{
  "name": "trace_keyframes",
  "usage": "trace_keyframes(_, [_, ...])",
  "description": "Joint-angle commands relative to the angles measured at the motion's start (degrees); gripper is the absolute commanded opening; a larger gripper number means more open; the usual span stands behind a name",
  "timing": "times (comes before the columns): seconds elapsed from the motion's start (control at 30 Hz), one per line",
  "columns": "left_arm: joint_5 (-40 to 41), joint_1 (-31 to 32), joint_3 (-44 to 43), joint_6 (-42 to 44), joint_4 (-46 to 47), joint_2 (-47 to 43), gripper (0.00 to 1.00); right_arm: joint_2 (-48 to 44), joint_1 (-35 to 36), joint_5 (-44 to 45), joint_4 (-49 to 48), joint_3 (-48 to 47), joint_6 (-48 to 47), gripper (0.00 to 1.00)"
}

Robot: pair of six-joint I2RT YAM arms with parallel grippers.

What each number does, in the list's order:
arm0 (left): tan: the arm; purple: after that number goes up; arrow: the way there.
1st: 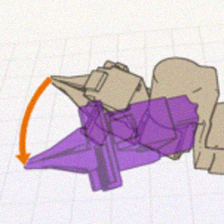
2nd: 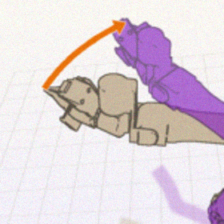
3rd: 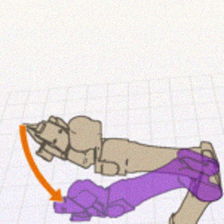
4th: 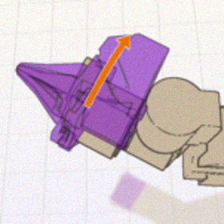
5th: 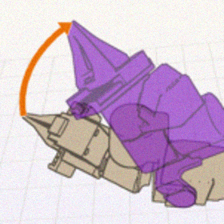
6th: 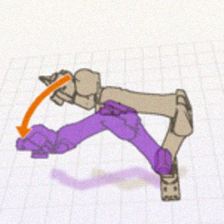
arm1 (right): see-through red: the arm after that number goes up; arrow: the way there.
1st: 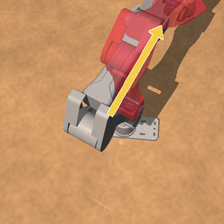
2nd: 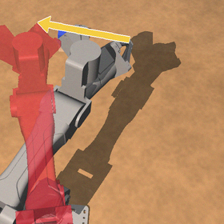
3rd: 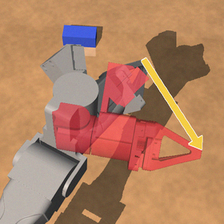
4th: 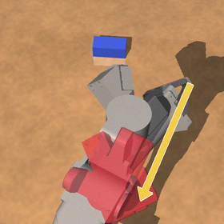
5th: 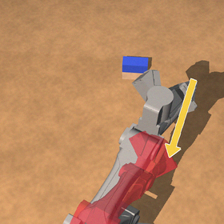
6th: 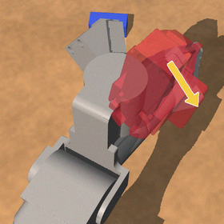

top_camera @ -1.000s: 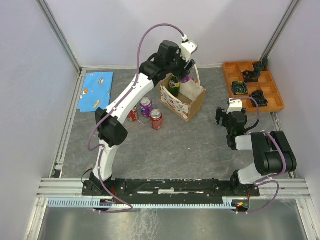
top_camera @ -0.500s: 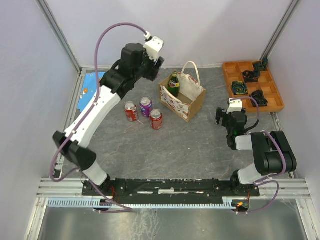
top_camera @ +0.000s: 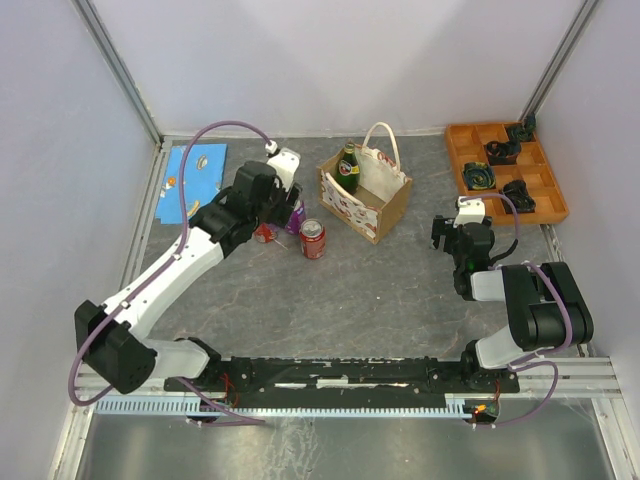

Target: Take the beverage out of the canvas bag

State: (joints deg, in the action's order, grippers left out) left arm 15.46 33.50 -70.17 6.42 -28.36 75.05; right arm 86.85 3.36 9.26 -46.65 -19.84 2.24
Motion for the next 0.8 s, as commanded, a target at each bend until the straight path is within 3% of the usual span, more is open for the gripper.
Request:
trace_keyframes(0.0, [2.98,0.13,2.54,-5.54,9.21,-5.35,0.03,-0.11,-0.06,0.26,-1.96,-1.59,0.13,0.99])
trace_keyframes(0.47, [1.68,0.08,14.81,-9.71,16.31,-2.25,0.03,-0.16,-0.02,0.29,-1.95,-1.61,0.13,0.99])
trace_keyframes(0.77, [1.85,0.09,16.69,-9.36,19.56,1.62,0.03,-0.15,-0.01,0.29,-1.96,-1.61,0.12,0.99])
